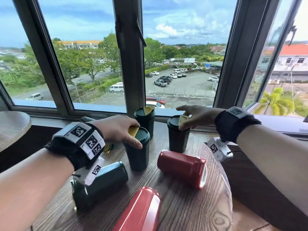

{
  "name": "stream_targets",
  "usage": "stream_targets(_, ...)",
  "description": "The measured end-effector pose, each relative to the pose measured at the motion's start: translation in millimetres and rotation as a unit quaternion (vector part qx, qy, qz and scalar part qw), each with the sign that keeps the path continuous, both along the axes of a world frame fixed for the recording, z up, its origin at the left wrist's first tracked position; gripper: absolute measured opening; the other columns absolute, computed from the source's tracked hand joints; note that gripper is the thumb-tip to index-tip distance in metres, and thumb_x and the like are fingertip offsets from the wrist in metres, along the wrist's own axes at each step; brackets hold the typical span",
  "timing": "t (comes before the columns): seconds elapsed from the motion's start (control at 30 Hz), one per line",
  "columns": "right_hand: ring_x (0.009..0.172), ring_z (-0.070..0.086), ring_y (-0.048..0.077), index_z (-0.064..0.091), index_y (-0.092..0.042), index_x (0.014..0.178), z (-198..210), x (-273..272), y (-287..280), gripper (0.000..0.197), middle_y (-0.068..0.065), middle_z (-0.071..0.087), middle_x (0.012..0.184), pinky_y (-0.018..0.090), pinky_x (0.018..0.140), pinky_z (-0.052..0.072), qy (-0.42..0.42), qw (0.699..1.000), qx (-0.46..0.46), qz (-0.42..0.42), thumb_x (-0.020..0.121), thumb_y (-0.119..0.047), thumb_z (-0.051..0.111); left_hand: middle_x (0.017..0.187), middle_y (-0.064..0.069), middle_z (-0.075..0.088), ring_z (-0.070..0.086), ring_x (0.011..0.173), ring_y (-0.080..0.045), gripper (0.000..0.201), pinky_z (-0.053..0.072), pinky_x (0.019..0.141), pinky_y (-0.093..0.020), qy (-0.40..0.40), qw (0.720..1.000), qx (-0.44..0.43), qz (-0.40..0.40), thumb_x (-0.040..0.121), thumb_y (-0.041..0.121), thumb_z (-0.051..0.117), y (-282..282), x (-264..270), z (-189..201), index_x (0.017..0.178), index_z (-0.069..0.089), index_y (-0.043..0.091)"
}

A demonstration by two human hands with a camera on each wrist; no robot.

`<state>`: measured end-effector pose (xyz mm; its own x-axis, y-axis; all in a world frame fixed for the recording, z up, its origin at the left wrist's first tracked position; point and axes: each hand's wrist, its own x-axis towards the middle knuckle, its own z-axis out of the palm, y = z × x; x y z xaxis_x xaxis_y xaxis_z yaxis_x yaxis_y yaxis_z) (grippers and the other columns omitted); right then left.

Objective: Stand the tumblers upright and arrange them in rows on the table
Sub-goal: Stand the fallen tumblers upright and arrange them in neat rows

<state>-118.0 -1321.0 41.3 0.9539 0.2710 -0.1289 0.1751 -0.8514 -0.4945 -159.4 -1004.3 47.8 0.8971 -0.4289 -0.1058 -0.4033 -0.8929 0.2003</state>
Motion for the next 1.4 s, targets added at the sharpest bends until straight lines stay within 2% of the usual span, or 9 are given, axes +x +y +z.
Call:
stream_targets(0.1, 0.115, 0.067, 0.024, 0.037, -0.023, 0.159, -0.6, -33.3, -14.8, 0.098, 0.002, 0.064, 0.134, 0.043, 0.108, 0.051, -0.103, 0.993, -0.020, -0.046, 0.079, -0.059, 0.081, 0.130, 0.006, 0.060, 0.056, 0.111, -0.016, 0.095, 0.041, 0.088, -0.030, 0.002, 1.000, -0.005, 0.001, 0.062, 0.070, 0.079, -0.8, -0.7, 0.0, 0.142, 0.052, 0.026)
stream_targets(0.17, 0.101, 0.071, 0.017, 0.056, -0.018, 0.144, -9.1, -68.8, -18.8, 0.086, -0.003, 0.072, 0.117, 0.040, 0.096, 0.057, -0.166, 0.984, 0.007, -0.071, 0.076, -0.068, 0.075, 0.128, 0.006, 0.061, 0.056, 0.110, -0.016, 0.096, 0.041, 0.087, -0.030, 0.001, 1.000, -0.005, 0.001, 0.062, 0.071, 0.078, -0.6, -1.2, 1.4, 0.142, 0.053, 0.026)
stream_targets(0.27, 0.092, 0.068, 0.003, 0.063, -0.026, 0.130, -35.0, -122.8, -15.2, 0.085, -0.013, 0.070, 0.105, 0.029, 0.084, 0.059, -0.115, 0.993, -0.025, -0.028, 0.068, -0.083, 0.067, 0.124, 0.006, 0.061, 0.057, 0.107, -0.016, 0.096, 0.042, 0.086, -0.030, 0.003, 1.000, -0.015, 0.003, 0.060, 0.071, 0.078, -0.2, -2.6, 0.6, 0.141, 0.053, 0.025)
stream_targets(0.4, 0.106, 0.061, 0.002, 0.047, -0.034, 0.141, -70.8, -154.3, -0.5, 0.094, -0.017, 0.061, 0.118, 0.022, 0.097, 0.051, -0.034, 0.997, -0.063, 0.005, 0.062, -0.065, 0.087, 0.126, 0.003, 0.060, 0.057, 0.108, -0.018, 0.092, 0.042, 0.086, -0.031, 0.004, 1.000, -0.015, 0.000, 0.066, 0.065, 0.080, -1.8, -4.6, 1.7, 0.142, 0.052, 0.021)
stream_targets(0.5, 0.099, 0.062, 0.003, 0.047, -0.032, 0.139, -75.5, -157.7, 6.0, 0.088, -0.013, 0.061, 0.111, 0.025, 0.091, 0.055, -0.067, 0.997, -0.038, -0.015, 0.062, -0.052, 0.085, 0.128, 0.002, 0.058, 0.055, 0.109, -0.019, 0.092, 0.040, 0.085, -0.030, 0.002, 1.000, -0.011, -0.001, 0.068, 0.064, 0.079, -3.1, -6.3, 2.5, 0.144, 0.050, 0.021)
stream_targets(0.7, 0.103, 0.062, 0.012, 0.052, -0.028, 0.138, -19.9, -141.0, 24.6, 0.089, -0.010, 0.062, 0.119, 0.031, 0.094, 0.055, -0.144, 0.986, -0.085, 0.007, 0.058, -0.061, 0.074, 0.132, -0.001, 0.059, 0.054, 0.109, -0.019, 0.086, 0.039, 0.085, -0.029, -0.009, 1.000, 0.005, -0.010, 0.072, 0.062, 0.078, -4.0, -9.2, 4.1, 0.142, 0.053, 0.019)
stream_targets(0.87, 0.086, 0.062, 0.012, 0.063, -0.025, 0.123, 14.4, -108.0, 58.5, 0.062, -0.012, 0.066, 0.096, 0.034, 0.075, 0.056, -0.091, 0.979, -0.172, 0.054, 0.070, -0.051, 0.082, 0.122, 0.002, 0.059, 0.054, 0.105, -0.018, 0.082, 0.039, 0.083, -0.029, -0.002, 1.000, 0.003, -0.008, 0.072, 0.061, 0.078, -4.0, -11.0, 4.4, 0.138, 0.055, 0.019)
stream_targets(1.2, 0.132, 0.053, 0.020, 0.047, -0.030, 0.152, 24.3, -97.2, 76.2, 0.096, -0.004, 0.056, 0.151, 0.041, 0.110, 0.047, -0.082, 0.956, -0.265, 0.096, 0.069, -0.069, 0.078, 0.114, -0.004, 0.066, 0.059, 0.097, -0.022, 0.070, 0.047, 0.079, -0.034, -0.013, 0.999, 0.026, -0.017, 0.074, 0.063, 0.076, -4.4, -16.4, 6.8, 0.120, 0.064, 0.012)
stream_targets(1.4, 0.121, 0.060, 0.014, 0.053, -0.033, 0.148, 44.7, -153.6, 98.1, 0.076, -0.006, 0.064, 0.139, 0.037, 0.097, 0.052, -0.180, 0.941, -0.228, 0.172, 0.082, -0.065, 0.072, 0.114, -0.008, 0.066, 0.061, 0.102, -0.025, 0.074, 0.052, 0.091, -0.042, -0.011, 0.999, 0.035, -0.014, 0.074, 0.064, 0.076, -5.8, -15.5, 7.3, 0.121, 0.064, 0.009)
